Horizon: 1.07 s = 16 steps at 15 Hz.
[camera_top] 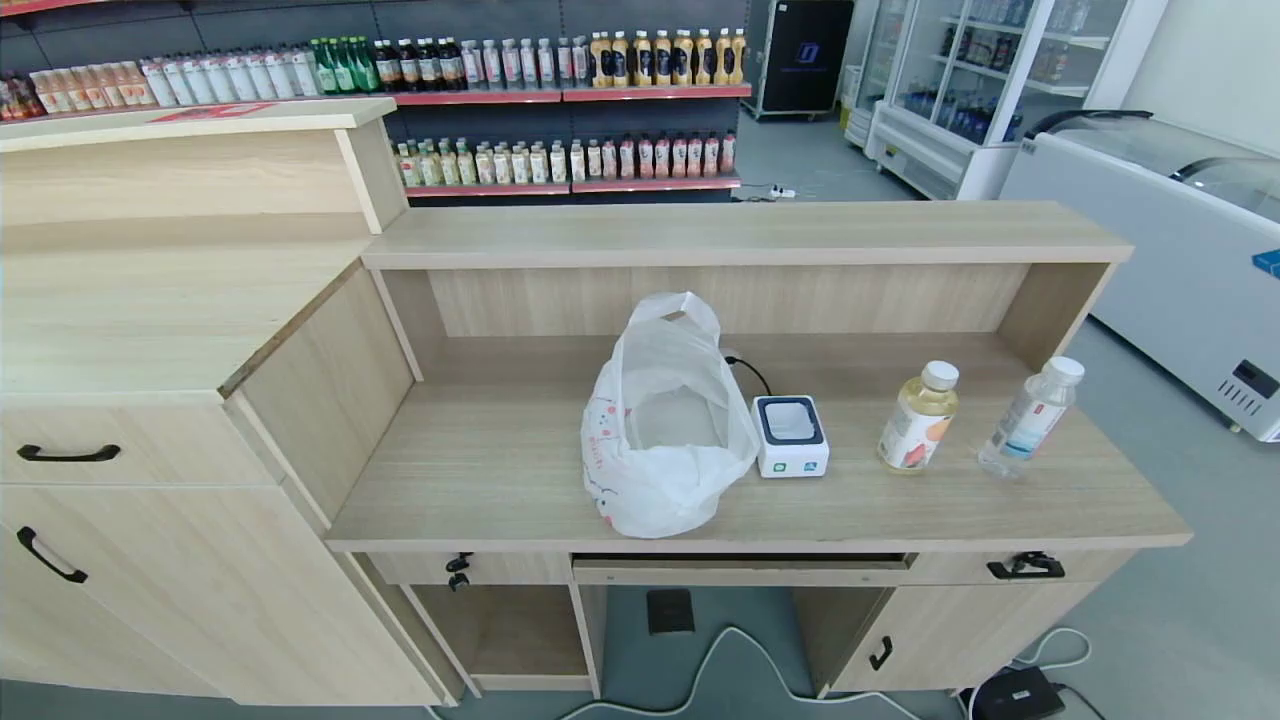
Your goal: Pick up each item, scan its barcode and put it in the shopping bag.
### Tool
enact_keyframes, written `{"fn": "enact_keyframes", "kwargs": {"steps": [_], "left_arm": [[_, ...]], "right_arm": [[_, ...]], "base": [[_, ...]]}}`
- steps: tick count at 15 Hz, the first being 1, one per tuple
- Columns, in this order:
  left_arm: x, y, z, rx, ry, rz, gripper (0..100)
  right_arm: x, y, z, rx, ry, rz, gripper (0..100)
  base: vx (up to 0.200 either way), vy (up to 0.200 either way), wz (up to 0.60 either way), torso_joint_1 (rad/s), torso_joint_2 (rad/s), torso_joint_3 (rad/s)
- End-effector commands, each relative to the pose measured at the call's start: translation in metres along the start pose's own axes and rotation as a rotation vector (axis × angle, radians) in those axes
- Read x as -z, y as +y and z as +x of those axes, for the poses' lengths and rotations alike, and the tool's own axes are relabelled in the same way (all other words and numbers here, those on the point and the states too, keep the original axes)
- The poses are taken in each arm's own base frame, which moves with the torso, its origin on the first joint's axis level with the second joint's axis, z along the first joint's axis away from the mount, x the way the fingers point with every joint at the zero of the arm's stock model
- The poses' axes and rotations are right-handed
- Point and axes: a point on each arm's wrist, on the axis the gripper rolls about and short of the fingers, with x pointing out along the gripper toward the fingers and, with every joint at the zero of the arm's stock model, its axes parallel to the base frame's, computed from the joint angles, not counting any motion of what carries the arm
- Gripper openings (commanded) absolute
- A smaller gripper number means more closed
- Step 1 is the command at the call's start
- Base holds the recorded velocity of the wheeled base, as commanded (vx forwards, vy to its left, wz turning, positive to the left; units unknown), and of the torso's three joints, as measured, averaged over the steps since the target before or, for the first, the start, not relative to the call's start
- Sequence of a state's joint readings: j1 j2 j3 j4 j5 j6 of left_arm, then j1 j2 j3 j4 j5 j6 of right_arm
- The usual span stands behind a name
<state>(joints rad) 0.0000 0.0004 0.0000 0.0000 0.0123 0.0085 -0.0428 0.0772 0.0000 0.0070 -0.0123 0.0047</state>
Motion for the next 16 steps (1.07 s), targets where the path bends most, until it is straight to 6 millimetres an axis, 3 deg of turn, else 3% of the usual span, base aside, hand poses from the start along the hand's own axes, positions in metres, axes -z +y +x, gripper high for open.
{"fn": "enact_keyframes", "kwargs": {"steps": [1, 3, 5, 6, 8, 11, 12, 14, 16], "left_arm": [[0.000, 0.000, 0.000, 0.000, 0.000, -0.001, 100], [0.000, 0.000, 0.000, 0.000, 0.000, -0.001, 100], [0.000, 0.000, 0.000, -0.001, 0.000, -0.001, 100], [0.000, 0.000, 0.000, 0.000, 0.000, -0.001, 100], [0.000, 0.000, 0.000, 0.000, 0.000, -0.001, 100], [0.000, 0.000, 0.000, -0.001, 0.000, -0.001, 100], [0.000, 0.000, 0.000, 0.000, 0.000, -0.001, 100], [0.000, 0.000, 0.000, 0.000, 0.000, -0.001, 100], [0.000, 0.000, 0.000, 0.000, 0.000, -0.001, 100]], "right_arm": [[-0.025, 0.000, -0.005, 0.000, -0.052, -0.007, 0], [-0.106, 0.001, 0.011, -0.014, 0.023, 0.001, 0], [-0.151, 0.002, 0.056, -0.032, 0.096, 0.023, 0], [-0.154, 0.002, 0.078, -0.023, 0.122, 0.041, 0], [-0.137, 0.002, 0.112, -0.023, 0.206, 0.034, 0], [-0.120, 0.002, 0.136, -0.031, 0.232, -0.013, 0], [-0.116, 0.003, 0.144, -0.037, 0.232, -0.014, 100], [-0.113, 0.001, 0.159, -0.027, 0.238, 0.001, 100], [-0.104, -0.005, 0.193, -0.024, 0.241, 0.014, 100]], "base": [[0.000, 0.000, 0.00, 0.000, 0.00, 0.000], [0.000, 0.000, 0.00, 0.000, 0.00, 0.000], [0.000, 0.000, 0.00, 0.000, 0.00, 0.000], [0.000, 0.000, 0.00, 0.000, 0.00, 0.000], [0.000, 0.000, 0.00, 0.000, 0.00, 0.000], [0.000, 0.000, 0.00, 0.000, 0.00, 0.000], [0.000, 0.000, 0.00, 0.000, 0.00, 0.000], [0.000, 0.000, 0.00, 0.000, 0.00, 0.000], [0.000, 0.000, 0.00, 0.000, 0.00, 0.000]]}}
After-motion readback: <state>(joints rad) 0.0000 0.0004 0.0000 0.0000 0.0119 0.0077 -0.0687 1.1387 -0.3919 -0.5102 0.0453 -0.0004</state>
